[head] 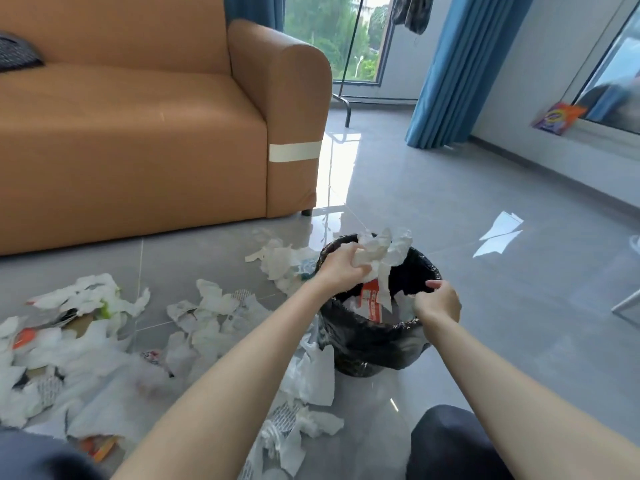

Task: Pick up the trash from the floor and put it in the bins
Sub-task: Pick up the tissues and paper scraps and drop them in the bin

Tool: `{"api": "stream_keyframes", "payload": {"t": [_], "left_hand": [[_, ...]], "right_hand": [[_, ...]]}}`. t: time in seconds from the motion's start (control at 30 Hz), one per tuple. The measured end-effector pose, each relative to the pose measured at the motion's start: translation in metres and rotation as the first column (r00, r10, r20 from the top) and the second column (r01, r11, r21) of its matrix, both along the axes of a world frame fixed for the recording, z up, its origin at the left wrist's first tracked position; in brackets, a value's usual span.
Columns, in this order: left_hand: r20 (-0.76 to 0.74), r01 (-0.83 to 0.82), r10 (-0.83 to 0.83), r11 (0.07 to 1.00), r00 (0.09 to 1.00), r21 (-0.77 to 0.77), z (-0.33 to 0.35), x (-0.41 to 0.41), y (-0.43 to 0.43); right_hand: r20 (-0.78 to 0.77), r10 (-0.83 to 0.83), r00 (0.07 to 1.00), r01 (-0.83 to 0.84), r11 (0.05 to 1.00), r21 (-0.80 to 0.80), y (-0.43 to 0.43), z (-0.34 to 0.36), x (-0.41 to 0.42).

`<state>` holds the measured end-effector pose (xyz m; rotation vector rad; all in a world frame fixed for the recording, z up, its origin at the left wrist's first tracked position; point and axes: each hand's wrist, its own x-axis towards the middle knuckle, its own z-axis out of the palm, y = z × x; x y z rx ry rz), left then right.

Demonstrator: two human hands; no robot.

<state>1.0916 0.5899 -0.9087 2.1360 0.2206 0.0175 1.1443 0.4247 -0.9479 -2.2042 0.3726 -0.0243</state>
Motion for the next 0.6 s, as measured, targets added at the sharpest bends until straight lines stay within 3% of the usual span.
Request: {"api": "stream_keyframes", "payload": {"t": [0.07, 0.2, 0.43, 0.6], "left_hand": [[-0.075, 0.1, -0.1, 0.995, 0.992, -0.003, -0.017, -0.003, -0.002], [-0.035, 0.165, -0.162, 0.982, 0.986, 0.089, -0.025, -0.014, 0.001], [-0.052, 0.181, -0.182, 0.983, 0.982, -0.03, -0.018, -0.022, 0.025], [-0.047, 0.098, -0.096, 0.994, 0.994, 0.041, -0.026, -0.028, 0.03]], "right_hand": [[-0.006, 0.029, 1.0, -0.03, 0.999, -0.041, -0.002, -0.001, -0.002], [0.01, 0.138, 0.99, -0.135, 0.982, -0.132, 0.001, -0.003, -0.008], [0.163, 0.288, 0.943, -0.249, 0.942, -0.228, 0.026, 0.008, -0.019], [0.191, 0.292, 0.937, -0.254, 0.946, -0.201, 0.027, 0.013, -0.018]]}}
